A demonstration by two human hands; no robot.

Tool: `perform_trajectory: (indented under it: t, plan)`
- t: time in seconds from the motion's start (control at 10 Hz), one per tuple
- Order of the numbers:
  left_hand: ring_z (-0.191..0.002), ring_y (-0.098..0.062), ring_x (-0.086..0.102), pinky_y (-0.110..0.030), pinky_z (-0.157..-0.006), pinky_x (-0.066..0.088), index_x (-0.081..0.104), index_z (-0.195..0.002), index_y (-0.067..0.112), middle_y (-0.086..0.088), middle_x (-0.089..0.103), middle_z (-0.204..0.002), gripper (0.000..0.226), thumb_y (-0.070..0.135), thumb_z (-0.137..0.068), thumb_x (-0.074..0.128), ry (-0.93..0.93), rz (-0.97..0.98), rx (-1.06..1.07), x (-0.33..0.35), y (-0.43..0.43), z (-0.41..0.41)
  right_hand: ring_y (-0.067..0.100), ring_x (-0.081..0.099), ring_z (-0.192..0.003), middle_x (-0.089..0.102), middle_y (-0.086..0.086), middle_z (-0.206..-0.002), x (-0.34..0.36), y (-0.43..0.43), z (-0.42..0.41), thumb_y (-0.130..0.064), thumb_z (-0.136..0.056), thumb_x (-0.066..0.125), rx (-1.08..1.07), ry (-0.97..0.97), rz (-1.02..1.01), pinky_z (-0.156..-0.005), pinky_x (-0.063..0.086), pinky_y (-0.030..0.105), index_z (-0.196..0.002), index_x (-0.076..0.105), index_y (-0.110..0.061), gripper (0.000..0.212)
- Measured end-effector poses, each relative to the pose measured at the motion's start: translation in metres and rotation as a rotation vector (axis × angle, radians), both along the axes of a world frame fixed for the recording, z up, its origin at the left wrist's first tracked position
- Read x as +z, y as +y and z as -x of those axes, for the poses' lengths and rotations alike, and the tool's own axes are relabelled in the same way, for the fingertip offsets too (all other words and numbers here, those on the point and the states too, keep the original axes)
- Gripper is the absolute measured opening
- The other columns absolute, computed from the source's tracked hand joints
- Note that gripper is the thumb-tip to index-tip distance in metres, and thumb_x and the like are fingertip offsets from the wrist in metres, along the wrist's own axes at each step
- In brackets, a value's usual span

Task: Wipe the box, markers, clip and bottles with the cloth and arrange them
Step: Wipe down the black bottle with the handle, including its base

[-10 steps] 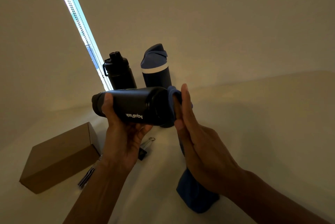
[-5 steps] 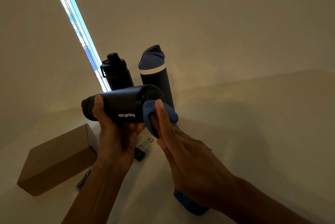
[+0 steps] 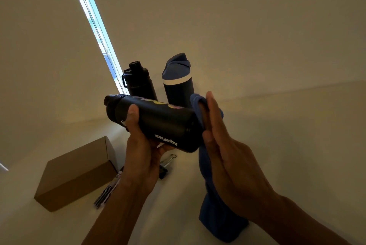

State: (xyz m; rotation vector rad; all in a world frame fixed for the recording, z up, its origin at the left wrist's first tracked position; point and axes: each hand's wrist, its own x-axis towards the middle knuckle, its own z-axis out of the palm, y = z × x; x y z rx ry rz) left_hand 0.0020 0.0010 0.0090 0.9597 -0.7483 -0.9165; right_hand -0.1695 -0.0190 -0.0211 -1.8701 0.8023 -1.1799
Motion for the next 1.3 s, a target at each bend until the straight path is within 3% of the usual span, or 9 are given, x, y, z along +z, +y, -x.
perform_trajectory:
  t: [0.1, 0.2, 0.3, 0.4, 0.5, 0.8, 0.9, 1.1, 1.3]
  plan:
    - [-0.114, -0.021, 0.073, -0.034, -0.079, 0.064, 0.055, -0.124, 0.039, -0.001, 0.076, -0.122, 0.093, 0.088, -0.049, 0.077, -0.06, 0.033, 0.016, 0.003, -0.001, -0.002, -0.004, 0.065, -0.087, 0.073, -0.01, -0.107, 0.005, 0.007, 0.01, -0.078, -0.092, 0.018, -0.085, -0.063, 0.056, -0.075, 0.044, 0.007, -0.156, 0.02, -0.028, 0.081]
    - [-0.118, -0.019, 0.071, -0.038, -0.091, 0.062, 0.055, -0.123, 0.042, 0.003, 0.075, -0.126, 0.1, 0.093, -0.04, 0.077, -0.093, 0.067, 0.081, 0.0, -0.005, -0.012, -0.008, 0.058, -0.064, 0.068, -0.014, -0.082, -0.002, 0.012, 0.014, -0.061, -0.102, 0.038, -0.03, -0.015, 0.052, -0.065, 0.042, 0.005, -0.158, 0.027, -0.023, 0.068]
    - [-0.121, -0.019, 0.07, -0.042, -0.097, 0.06, 0.055, -0.124, 0.043, 0.002, 0.072, -0.131, 0.105, 0.096, -0.036, 0.075, -0.102, 0.065, 0.077, -0.004, -0.006, -0.017, -0.017, 0.055, -0.078, 0.069, -0.03, -0.094, 0.003, 0.012, 0.019, -0.076, -0.097, 0.032, -0.042, 0.006, 0.101, -0.073, 0.039, -0.003, -0.134, 0.059, -0.019, 0.074]
    - [-0.117, -0.018, 0.071, -0.045, -0.1, 0.056, 0.064, -0.116, 0.046, 0.005, 0.076, -0.122, 0.085, 0.098, -0.049, 0.068, -0.237, 0.05, 0.041, -0.006, -0.003, -0.013, -0.032, 0.048, -0.104, 0.059, -0.04, -0.119, 0.011, 0.027, 0.031, -0.035, -0.111, 0.043, -0.075, 0.154, 0.288, -0.089, 0.038, -0.003, -0.142, 0.051, -0.034, 0.032]
    - [-0.11, -0.014, 0.073, -0.045, -0.1, 0.057, 0.065, -0.117, 0.034, 0.005, 0.078, -0.113, 0.076, 0.091, -0.067, 0.058, -0.332, 0.03, 0.067, -0.005, -0.002, -0.009, -0.017, 0.049, -0.127, 0.052, -0.039, -0.139, 0.006, 0.019, 0.029, -0.035, -0.107, 0.055, -0.099, 0.085, 0.39, -0.105, 0.037, 0.005, -0.145, 0.048, -0.049, 0.042]
    - [-0.095, 0.006, 0.072, -0.009, -0.068, 0.054, 0.066, -0.112, 0.03, 0.023, 0.077, -0.098, 0.053, 0.064, -0.071, 0.06, -0.419, 0.048, 0.108, 0.004, 0.0, -0.014, 0.007, 0.068, -0.058, 0.07, -0.015, -0.067, 0.016, -0.006, 0.052, -0.022, -0.099, 0.063, -0.005, 0.161, 0.362, -0.055, 0.053, 0.02, -0.113, 0.076, -0.039, 0.025]
    - [-0.099, -0.003, 0.074, -0.014, -0.073, 0.057, 0.067, -0.118, 0.026, 0.016, 0.079, -0.104, 0.058, 0.061, -0.072, 0.066, -0.461, 0.055, 0.106, 0.0, -0.002, -0.014, 0.008, 0.068, -0.054, 0.07, -0.016, -0.061, 0.013, -0.016, 0.056, -0.019, -0.099, 0.065, -0.012, 0.296, 0.312, -0.057, 0.056, 0.029, -0.104, 0.076, -0.042, 0.026]
    - [-0.1, -0.004, 0.072, -0.029, -0.086, 0.058, 0.066, -0.12, 0.04, 0.017, 0.076, -0.11, 0.069, 0.082, -0.066, 0.074, -0.659, -0.012, 0.059, -0.011, -0.006, -0.012, 0.005, 0.07, -0.089, 0.074, -0.02, -0.095, 0.02, -0.026, 0.061, -0.042, -0.088, 0.076, -0.1, 0.293, 0.205, -0.07, 0.054, 0.019, -0.101, 0.075, -0.043, 0.013]
    - [-0.103, -0.001, 0.066, -0.017, -0.074, 0.056, 0.06, -0.111, 0.064, 0.023, 0.068, -0.118, 0.055, 0.08, -0.06, 0.075, -0.797, 0.039, 0.017, -0.016, -0.004, 0.0, -0.005, 0.06, -0.117, 0.063, -0.027, -0.125, 0.006, -0.027, 0.053, -0.069, -0.07, 0.083, 0.082, 0.392, 0.026, -0.097, 0.053, 0.024, -0.132, 0.055, -0.05, 0.07]
